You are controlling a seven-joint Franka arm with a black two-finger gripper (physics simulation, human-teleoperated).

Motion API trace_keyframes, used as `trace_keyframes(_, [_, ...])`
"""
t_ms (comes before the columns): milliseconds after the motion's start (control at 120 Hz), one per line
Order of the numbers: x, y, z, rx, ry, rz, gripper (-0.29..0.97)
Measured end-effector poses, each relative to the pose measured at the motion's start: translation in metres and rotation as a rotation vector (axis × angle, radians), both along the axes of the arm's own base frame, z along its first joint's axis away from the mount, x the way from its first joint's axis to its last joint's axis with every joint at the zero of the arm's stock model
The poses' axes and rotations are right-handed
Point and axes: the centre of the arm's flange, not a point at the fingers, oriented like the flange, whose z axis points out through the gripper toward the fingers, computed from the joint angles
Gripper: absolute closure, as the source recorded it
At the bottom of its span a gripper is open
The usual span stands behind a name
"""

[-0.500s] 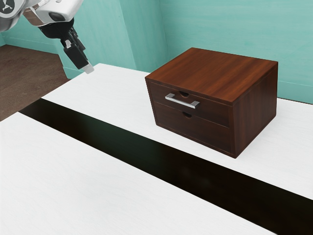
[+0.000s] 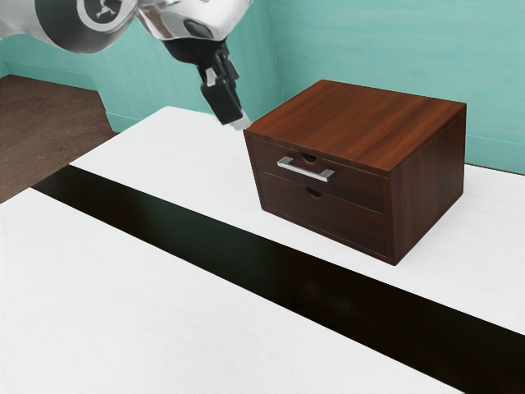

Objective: Pull the drawer handle with one arm to open the drawer

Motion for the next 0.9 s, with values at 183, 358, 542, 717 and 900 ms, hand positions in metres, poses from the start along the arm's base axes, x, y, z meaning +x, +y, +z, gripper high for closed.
trace_keyframes(183, [-0.062, 0.024, -0.043, -0.135, 0.17, -0.08, 0.0])
trace_keyframes(358, [-0.125, 0.097, -0.091, -0.123, 0.278, -0.071, 0.0])
trace_keyframes(542, [-0.082, 0.098, -0.126, 0.042, 0.282, -0.23, 0.0])
trace_keyframes(717, [-0.016, 0.05, -0.152, 0.173, 0.225, -0.415, 0.0])
trace_keyframes(900, [-0.003, 0.056, -0.143, 0.238, 0.16, -0.478, 0.0])
